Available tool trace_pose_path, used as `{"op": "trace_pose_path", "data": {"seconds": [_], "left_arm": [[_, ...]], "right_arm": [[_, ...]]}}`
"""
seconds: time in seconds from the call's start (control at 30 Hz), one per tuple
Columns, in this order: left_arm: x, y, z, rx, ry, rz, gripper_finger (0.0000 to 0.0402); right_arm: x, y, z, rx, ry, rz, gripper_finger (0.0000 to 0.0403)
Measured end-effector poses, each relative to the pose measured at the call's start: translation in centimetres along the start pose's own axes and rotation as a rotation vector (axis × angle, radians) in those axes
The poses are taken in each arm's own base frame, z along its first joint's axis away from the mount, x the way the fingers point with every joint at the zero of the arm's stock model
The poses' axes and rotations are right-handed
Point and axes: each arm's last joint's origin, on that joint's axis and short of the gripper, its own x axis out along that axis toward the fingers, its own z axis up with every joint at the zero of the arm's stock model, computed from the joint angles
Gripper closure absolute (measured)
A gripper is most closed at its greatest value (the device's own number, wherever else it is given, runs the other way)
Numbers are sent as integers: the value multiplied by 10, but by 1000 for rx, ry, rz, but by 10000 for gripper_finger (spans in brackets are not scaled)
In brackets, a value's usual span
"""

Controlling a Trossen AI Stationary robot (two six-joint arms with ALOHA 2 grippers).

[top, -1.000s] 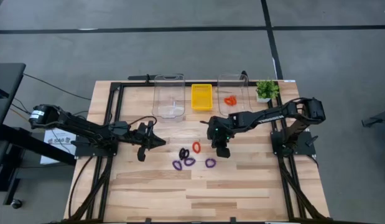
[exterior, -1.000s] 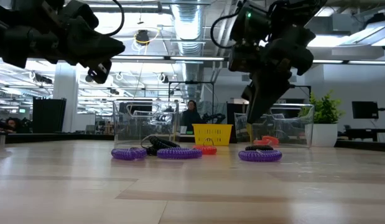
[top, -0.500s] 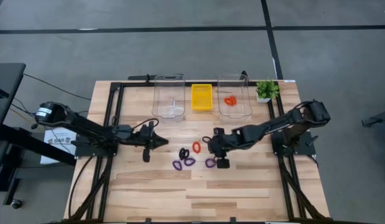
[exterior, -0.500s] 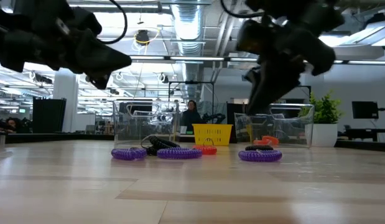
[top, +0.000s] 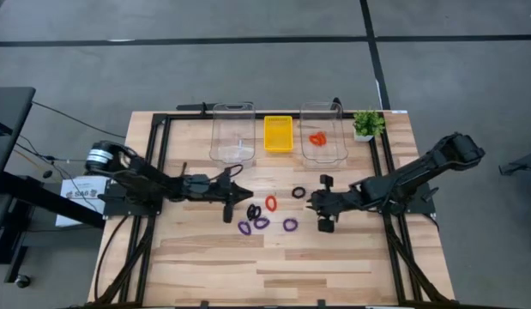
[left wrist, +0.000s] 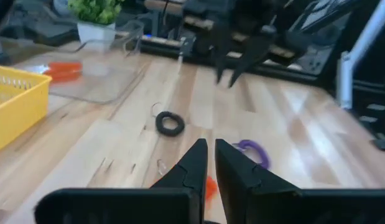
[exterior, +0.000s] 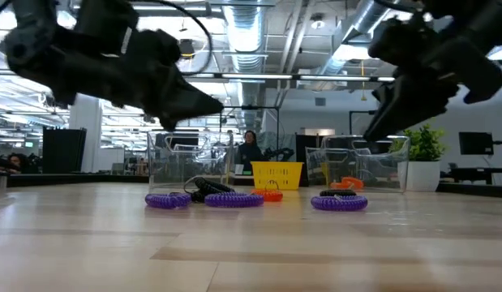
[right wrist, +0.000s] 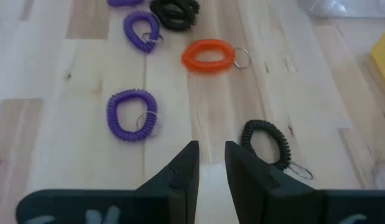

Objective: Sort spring keychains
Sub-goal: Put the orange spring keychain into the right transparent bin

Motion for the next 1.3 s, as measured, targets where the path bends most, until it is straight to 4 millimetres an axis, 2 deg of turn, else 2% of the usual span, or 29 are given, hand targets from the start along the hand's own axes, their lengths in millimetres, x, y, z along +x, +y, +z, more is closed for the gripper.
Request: {"op": "trace_pose_path", "data": {"seconds": [0.27, 0.57, 0.73, 0.97, 1.3], "left_arm": [[30, 13, -9, -3, 46, 57, 372], [60, 12, -14, 34, 58, 34, 372], [76, 8, -20, 121, 80, -74, 374], [81, 10, -26, 197, 107, -102, 380], [81, 24, -30, 175, 168, -60, 377]], "right_arm": [[-2, -3, -25, 26, -47, 17, 333], [1, -3, -30, 77, -90, 34, 333], [1, -3, -30, 116, -87, 36, 333], [1, -3, -30, 136, -86, 38, 333], [1, -3, -30, 160, -85, 39, 333]]}}
